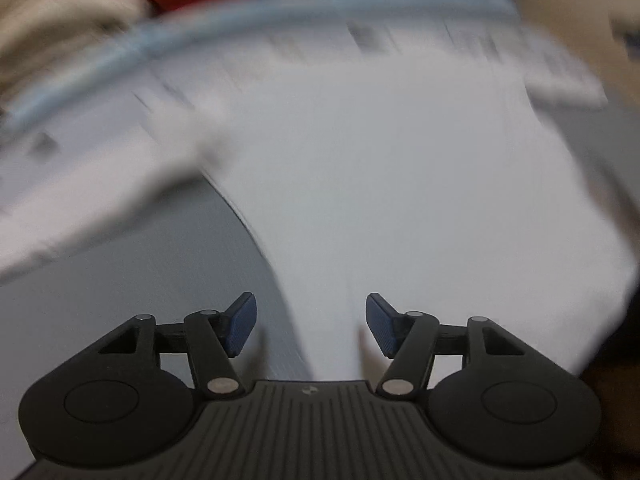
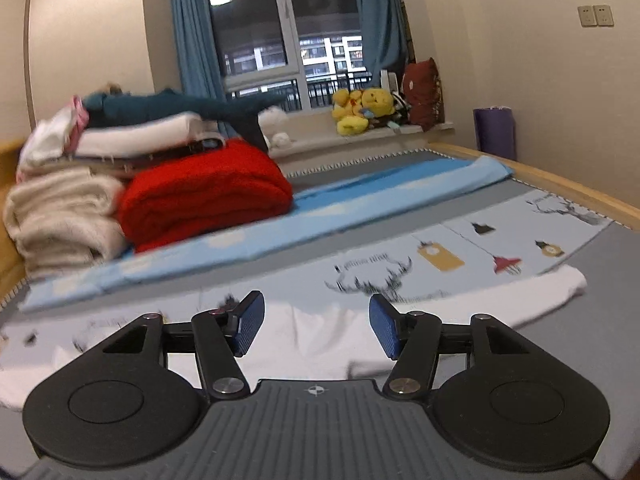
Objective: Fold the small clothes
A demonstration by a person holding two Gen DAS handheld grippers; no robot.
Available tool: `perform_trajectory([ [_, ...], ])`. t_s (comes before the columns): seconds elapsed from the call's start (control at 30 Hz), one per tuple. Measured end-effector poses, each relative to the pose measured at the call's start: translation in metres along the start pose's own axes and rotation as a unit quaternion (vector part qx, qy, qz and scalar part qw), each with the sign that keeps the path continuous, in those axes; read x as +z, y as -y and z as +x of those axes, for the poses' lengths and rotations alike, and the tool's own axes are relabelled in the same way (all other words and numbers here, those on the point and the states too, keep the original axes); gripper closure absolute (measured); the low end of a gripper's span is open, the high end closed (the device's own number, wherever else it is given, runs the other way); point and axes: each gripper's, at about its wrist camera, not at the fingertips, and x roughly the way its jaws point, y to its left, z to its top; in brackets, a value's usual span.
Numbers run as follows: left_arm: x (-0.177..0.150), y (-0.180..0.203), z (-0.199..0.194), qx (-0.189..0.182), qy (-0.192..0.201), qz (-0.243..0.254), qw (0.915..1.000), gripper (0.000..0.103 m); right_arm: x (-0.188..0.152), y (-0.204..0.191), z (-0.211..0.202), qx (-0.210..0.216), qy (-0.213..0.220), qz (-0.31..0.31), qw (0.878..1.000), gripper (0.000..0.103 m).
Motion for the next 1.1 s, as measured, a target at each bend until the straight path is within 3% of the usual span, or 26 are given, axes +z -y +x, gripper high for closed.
perform_trajectory([
  [0.03,0.003,-0.004,-0.01,0.04,0.041,0.007,0.9983,0.036,-0.003,-0.008,-0.002,-0.015,-0.019,0.001,1.0,0.043],
  [0.07,0.005,-0.004,-0.02,0.098,0.081,0.032,0.9914,0.036,-0.004,-0.01,-0.002,-0.013,-0.018,0.011,1.0,0.043],
  [0.1,0.005,-0.002,-0.023,0.171,0.105,0.068,0.9773,0.036,-0.004,-0.013,-0.003,-0.004,-0.012,0.014,1.0,0.043],
  [0.13,0.004,0.0,-0.021,0.254,0.113,0.109,0.9543,0.036,-0.005,-0.019,-0.003,-0.004,-0.009,0.0,1.0,0.043],
  [0.17,0.001,0.0,-0.016,0.332,0.106,0.147,0.9258,0.036,-0.007,-0.025,-0.002,-0.009,-0.006,-0.017,1.0,0.043],
  [0.23,0.001,-0.015,-0.01,0.43,0.088,0.166,0.8831,0.036,-0.009,-0.033,0.001,-0.008,-0.008,-0.029,1.0,0.043],
  [0.27,0.003,-0.022,-0.01,0.459,0.087,0.163,0.8689,0.036,-0.01,-0.036,0.003,-0.003,-0.009,-0.029,1.0,0.043],
  [0.37,0.002,-0.035,-0.013,0.537,0.098,0.195,0.8152,0.036,-0.014,-0.047,0.006,0.0,-0.004,-0.052,0.999,0.043],
  [0.43,0.004,-0.04,-0.015,0.557,0.112,0.212,0.7953,0.036,-0.015,-0.053,0.008,0.003,0.003,-0.07,0.998,0.043],
  [0.47,0.003,-0.04,-0.022,0.559,0.121,0.217,0.7909,0.036,-0.015,-0.056,0.009,0.002,0.006,-0.078,0.997,0.043],
  [0.5,0.004,-0.042,-0.026,0.555,0.131,0.213,0.7933,0.036,-0.015,-0.059,0.01,0.003,0.008,-0.084,0.996,0.043],
  [0.53,0.006,-0.045,-0.032,0.538,0.142,0.187,0.8098,0.033,-0.014,-0.06,0.012,0.003,0.01,-0.087,0.996,0.043],
  [0.57,0.012,-0.045,-0.034,0.508,0.151,0.156,0.8333,0.031,-0.014,-0.062,0.013,0.003,0.011,-0.089,0.996,0.043],
  [0.63,0.015,-0.061,-0.05,0.419,0.167,0.069,0.8897,0.023,-0.014,-0.063,0.015,0.005,0.01,-0.088,0.996,0.043],
  [0.67,0.02,-0.066,-0.054,0.372,0.171,0.022,0.912,0.023,-0.014,-0.064,0.015,0.008,0.009,-0.087,0.996,0.043],
  [0.7,0.024,-0.07,-0.054,0.333,0.175,-0.014,0.9263,0.023,-0.014,-0.065,0.016,0.011,0.007,-0.086,0.996,0.043],
  [0.73,0.028,-0.073,-0.055,0.302,0.181,-0.043,0.9349,0.023,-0.015,-0.066,0.017,0.013,0.006,-0.085,0.996,0.043],
  [0.87,0.041,-0.077,-0.053,0.217,0.19,-0.109,0.9512,0.023,-0.017,-0.077,0.023,0.022,0.0,-0.102,0.995,0.043],
  [1.0,0.052,-0.086,-0.047,0.186,0.187,-0.162,0.951,0.023,-0.02,-0.088,0.025,0.036,-0.001,-0.115,0.993,0.043],
  [1.1,0.057,-0.098,-0.037,0.181,0.172,-0.194,0.9486,0.029,-0.022,-0.096,0.027,0.036,0.004,-0.128,0.991,0.043],
])
